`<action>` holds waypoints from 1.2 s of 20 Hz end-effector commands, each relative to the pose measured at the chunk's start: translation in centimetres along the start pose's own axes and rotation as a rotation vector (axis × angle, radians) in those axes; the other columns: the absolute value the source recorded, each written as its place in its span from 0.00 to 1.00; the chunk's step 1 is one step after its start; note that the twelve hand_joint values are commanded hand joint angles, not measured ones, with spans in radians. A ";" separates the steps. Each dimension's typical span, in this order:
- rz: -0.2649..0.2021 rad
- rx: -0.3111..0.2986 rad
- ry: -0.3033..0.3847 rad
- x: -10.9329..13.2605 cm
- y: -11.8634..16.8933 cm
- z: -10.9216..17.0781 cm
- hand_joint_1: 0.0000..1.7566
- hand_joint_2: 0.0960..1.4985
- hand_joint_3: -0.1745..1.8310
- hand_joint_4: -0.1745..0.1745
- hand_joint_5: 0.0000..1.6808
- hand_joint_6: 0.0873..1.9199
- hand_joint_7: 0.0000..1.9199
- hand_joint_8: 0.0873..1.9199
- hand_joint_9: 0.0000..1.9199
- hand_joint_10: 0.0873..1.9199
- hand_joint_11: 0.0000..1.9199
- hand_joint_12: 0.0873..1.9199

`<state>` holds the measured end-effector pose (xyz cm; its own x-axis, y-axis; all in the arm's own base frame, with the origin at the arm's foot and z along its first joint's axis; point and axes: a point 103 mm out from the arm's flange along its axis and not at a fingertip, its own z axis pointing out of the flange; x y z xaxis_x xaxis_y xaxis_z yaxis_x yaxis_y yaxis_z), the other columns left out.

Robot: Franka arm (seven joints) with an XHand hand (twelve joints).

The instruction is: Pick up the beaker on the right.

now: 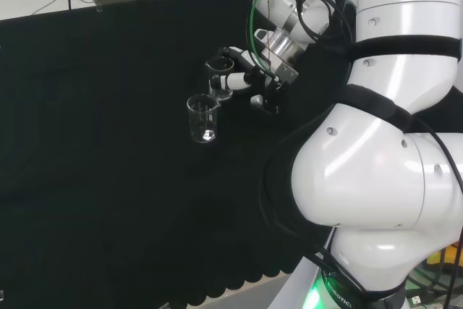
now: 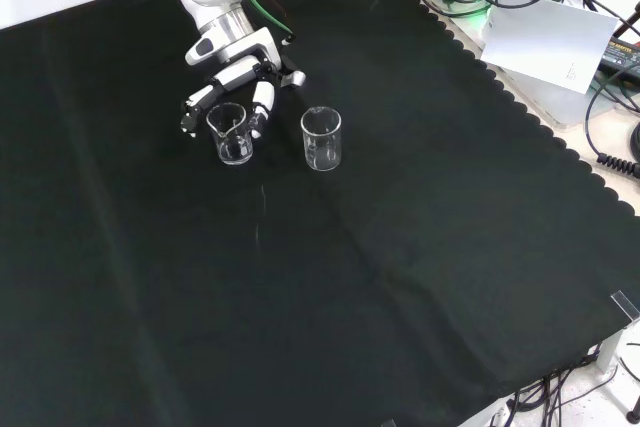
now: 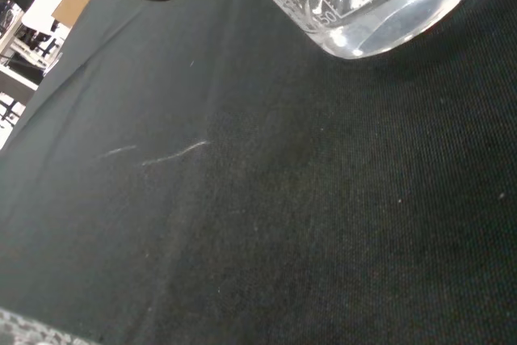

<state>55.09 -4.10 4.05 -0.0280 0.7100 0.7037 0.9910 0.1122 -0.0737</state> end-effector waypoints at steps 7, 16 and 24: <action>0.080 -0.238 -0.039 0.3 0.0 -0.9 0.70 0.74 0.00 0.21 0.57 0.52 0.59 0.38 0.66 0.30 0.63 0.37; -0.014 -0.263 -0.111 2.4 0.8 -4.7 0.74 0.71 0.00 0.07 0.64 0.39 0.71 0.24 0.75 0.35 0.68 0.39; -0.061 -0.109 -0.229 3.4 -0.2 -8.2 0.75 0.69 0.00 0.03 0.69 0.31 0.76 0.16 0.80 0.34 0.69 0.39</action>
<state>56.34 -5.90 9.44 -0.0529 0.7942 0.6053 0.9946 -0.0123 0.1030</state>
